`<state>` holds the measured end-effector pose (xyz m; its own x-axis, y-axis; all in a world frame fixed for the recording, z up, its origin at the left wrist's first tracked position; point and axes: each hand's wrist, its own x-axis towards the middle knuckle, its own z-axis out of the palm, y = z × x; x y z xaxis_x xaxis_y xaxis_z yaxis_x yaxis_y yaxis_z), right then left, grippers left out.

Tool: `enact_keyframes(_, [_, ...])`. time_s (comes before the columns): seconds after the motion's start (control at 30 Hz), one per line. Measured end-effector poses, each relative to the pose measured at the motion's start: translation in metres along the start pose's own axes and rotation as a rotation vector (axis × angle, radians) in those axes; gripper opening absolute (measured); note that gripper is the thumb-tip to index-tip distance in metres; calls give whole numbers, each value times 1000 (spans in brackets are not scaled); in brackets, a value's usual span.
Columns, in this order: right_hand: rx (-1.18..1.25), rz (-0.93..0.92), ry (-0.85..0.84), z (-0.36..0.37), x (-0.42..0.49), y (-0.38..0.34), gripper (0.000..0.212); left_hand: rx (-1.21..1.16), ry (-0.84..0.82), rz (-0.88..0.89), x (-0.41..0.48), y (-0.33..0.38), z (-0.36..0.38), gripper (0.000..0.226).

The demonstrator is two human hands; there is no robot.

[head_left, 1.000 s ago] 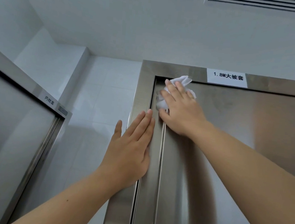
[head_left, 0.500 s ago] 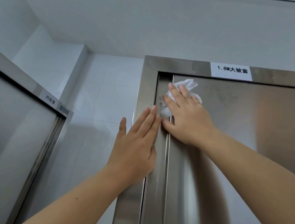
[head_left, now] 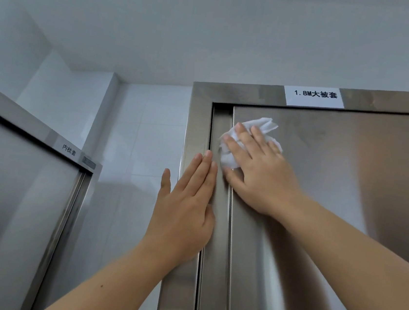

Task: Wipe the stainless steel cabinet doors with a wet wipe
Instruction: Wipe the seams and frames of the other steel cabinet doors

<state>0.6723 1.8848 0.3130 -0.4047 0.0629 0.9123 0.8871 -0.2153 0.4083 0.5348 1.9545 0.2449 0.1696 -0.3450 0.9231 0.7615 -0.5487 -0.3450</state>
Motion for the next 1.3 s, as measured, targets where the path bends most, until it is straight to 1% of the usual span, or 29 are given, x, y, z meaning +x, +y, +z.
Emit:
enact_keyframes(0.07, [18, 0, -14, -1, 4, 3, 58, -2, -3, 1, 0, 0, 0, 61])
enact_keyframes(0.17, [11, 29, -126, -8, 22, 0, 69, -7, 11, 8, -1, 0, 0, 61])
enact_keyframes(0.23, [-27, 100, -188, -10, 38, 0, 63, -10, 20, 16, -1, 0, 0, 61])
enact_keyframes(0.3, [-49, 120, -180, -8, 45, 1, 59, -11, 22, 21, 0, 0, 0, 61])
enact_keyframes(0.37, [-8, 142, -134, -2, 41, -1, 57, -16, 24, 16, 0, 0, 1, 61])
enact_keyframes(0.47, [19, 91, 51, 8, 25, -6, 57, -39, 38, -4, -1, 0, 1, 61])
enact_keyframes(0.5, [14, 79, 68, 9, 19, -9, 57, -48, 39, -11, -1, 0, 1, 61])
enact_keyframes(0.57, [25, 84, 2, 9, 10, -13, 55, -52, 38, -20, -2, 0, 1, 60])
enact_keyframes(0.63, [9, 67, -13, 6, 8, -15, 59, -53, 28, -20, -2, 0, 1, 60])
enact_keyframes(0.67, [3, 70, -56, 0, 15, -15, 63, -55, 25, -18, -3, 0, 1, 61])
enact_keyframes(0.73, [-12, 143, -194, -10, 36, -9, 60, -58, 19, -13, -5, 1, 1, 61])
enact_keyframes(0.8, [-27, 183, -238, -12, 50, -5, 58, -55, 18, -15, -4, 0, 1, 61])
enact_keyframes(0.87, [-9, 168, -198, -7, 46, -6, 64, -42, 20, -23, -4, 0, 2, 60])
enact_keyframes(0.9, [15, 147, -145, -2, 39, -6, 70, -38, 20, -24, -4, 0, 2, 59])
enact_keyframes(0.93, [40, 120, -89, 2, 31, -6, 71, -38, 22, -24, -4, 0, 2, 59])
enact_keyframes(0.97, [38, 85, -8, 6, 22, -4, 67, -40, 26, -25, -4, -1, 2, 59])
enact_keyframes(1.0, [22, 62, 26, 7, 16, -4, 61, -44, 29, -28, -4, -1, 2, 59])
enact_keyframes(1.07, [15, 64, -9, 3, 10, -5, 57, -47, 26, -30, -3, -1, 2, 59])
enact_keyframes(1.13, [12, 61, -21, 1, 11, -6, 59, -47, 23, -33, -4, 0, 3, 60])
enact_keyframes(1.2, [-35, 94, -122, -7, 22, -9, 64, -47, 20, -37, -4, 0, 3, 61])
enact_keyframes(1.27, [-36, 166, -246, -13, 39, -6, 61, -45, 17, -36, -5, 0, 2, 61])
enact_keyframes(1.3, [-51, 179, -256, -14, 45, -5, 60, -45, 19, -36, -5, 1, 2, 61])
